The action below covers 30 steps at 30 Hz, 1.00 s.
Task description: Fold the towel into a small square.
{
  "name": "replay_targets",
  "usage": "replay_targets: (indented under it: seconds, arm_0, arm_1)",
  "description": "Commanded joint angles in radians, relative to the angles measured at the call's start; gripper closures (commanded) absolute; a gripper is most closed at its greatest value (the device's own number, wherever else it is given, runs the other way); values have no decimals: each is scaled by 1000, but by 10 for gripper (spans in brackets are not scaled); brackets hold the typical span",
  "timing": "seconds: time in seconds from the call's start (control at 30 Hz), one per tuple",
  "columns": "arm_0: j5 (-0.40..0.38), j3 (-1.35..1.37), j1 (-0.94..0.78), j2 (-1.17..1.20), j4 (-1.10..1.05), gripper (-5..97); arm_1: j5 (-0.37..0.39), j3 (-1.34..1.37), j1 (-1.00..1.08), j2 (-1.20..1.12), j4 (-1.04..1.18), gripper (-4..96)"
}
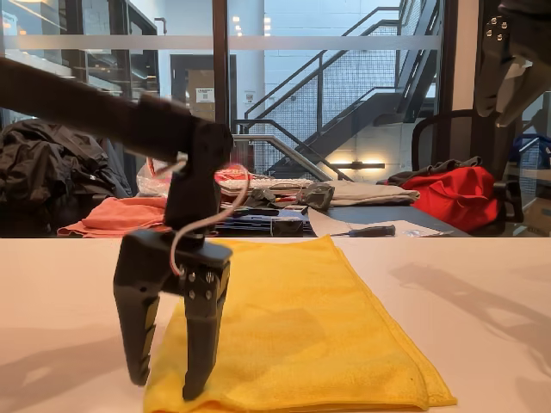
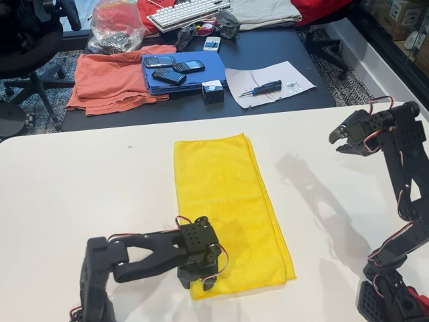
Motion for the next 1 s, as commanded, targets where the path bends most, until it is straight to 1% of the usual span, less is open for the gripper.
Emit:
replay_targets:
  seconds: [0.0, 0.1, 0.17, 0.3, 0.33, 0.5, 0.7, 0.87, 0.97]
  arm_0:
    - [-3, -18, -9, 15, 23, 839]
    - [-5, -20, -8, 17, 23, 840]
    - [-5, -20, -8, 18, 23, 840]
    - [-6, -20, -6, 20, 25, 840]
    - [-6, -20, -6, 20, 25, 840]
    - [-8, -12, 71, 20, 23, 845]
    - [-12, -11, 137, 8, 15, 847]
    - [-94, -6, 146, 6, 14, 847]
    - [-117, -6, 146, 6, 14, 847]
  arm_1:
    - [8, -3, -5, -11, -5, 740]
    - [8, -2, 6, -38, -3, 741]
    - [8, 0, 15, -31, -2, 764]
    - [9, 14, 74, 3, 5, 916]
    - [9, 18, 78, 5, 2, 942]
    - [51, 17, 89, 37, -2, 917]
    - [69, 26, 115, 325, -49, 924]
    - [69, 34, 278, 495, 12, 927]
    - [69, 31, 330, 491, 44, 927]
